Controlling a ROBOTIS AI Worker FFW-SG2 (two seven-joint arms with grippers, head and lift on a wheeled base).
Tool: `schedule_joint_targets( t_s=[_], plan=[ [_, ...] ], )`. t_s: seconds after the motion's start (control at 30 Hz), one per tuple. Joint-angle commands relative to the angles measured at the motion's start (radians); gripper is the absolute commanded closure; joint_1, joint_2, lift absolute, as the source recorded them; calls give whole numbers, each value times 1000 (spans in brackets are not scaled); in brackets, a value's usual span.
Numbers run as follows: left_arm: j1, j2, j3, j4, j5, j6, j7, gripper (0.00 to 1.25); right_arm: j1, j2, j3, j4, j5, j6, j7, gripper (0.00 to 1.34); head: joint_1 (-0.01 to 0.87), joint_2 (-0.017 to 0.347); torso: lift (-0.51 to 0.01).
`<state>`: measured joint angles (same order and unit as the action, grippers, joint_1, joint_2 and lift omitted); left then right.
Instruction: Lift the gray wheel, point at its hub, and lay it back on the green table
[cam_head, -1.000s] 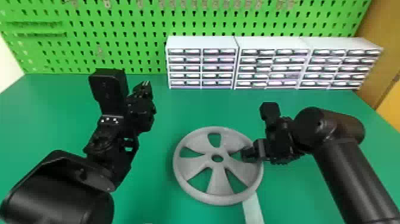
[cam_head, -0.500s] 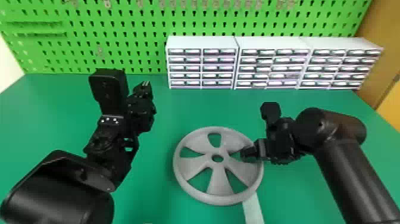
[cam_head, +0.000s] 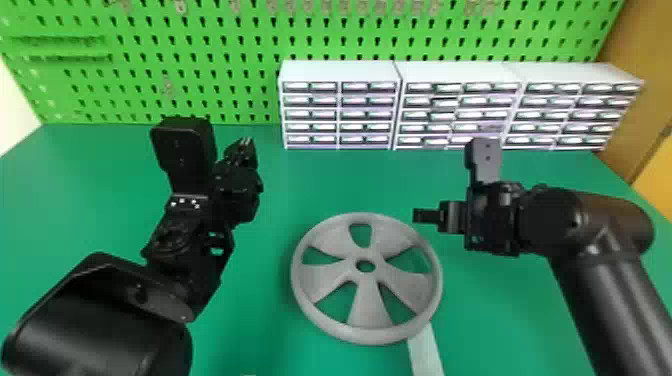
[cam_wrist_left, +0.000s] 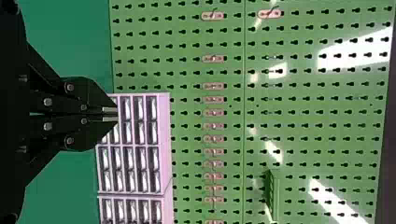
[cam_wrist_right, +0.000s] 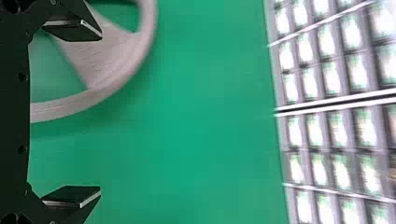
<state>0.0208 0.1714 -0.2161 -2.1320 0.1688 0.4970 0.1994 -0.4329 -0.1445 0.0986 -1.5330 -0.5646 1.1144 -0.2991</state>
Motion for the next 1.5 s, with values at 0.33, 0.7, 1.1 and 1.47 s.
schedule_joint_targets(
  t_s=[0.33, 0.7, 1.1, 1.47],
  plan=[
    [4, 0, 8, 4, 6, -12, 0, 1190, 171, -3, -39, -233, 242, -444, 172, 160, 692, 48, -93],
    [7, -3, 14, 11, -2, -21, 0, 1190, 312, 13, -66, -262, 319, -820, 227, 160, 692, 48, -93],
    [31, -15, 46, 20, -5, -57, 0, 1190, 433, 26, -119, -317, 361, -972, 236, 160, 692, 48, -93],
    [34, -20, 46, 37, -3, -77, -5, 1191, 444, 25, -111, -328, 382, -989, 236, 160, 692, 48, -93]
  ],
)
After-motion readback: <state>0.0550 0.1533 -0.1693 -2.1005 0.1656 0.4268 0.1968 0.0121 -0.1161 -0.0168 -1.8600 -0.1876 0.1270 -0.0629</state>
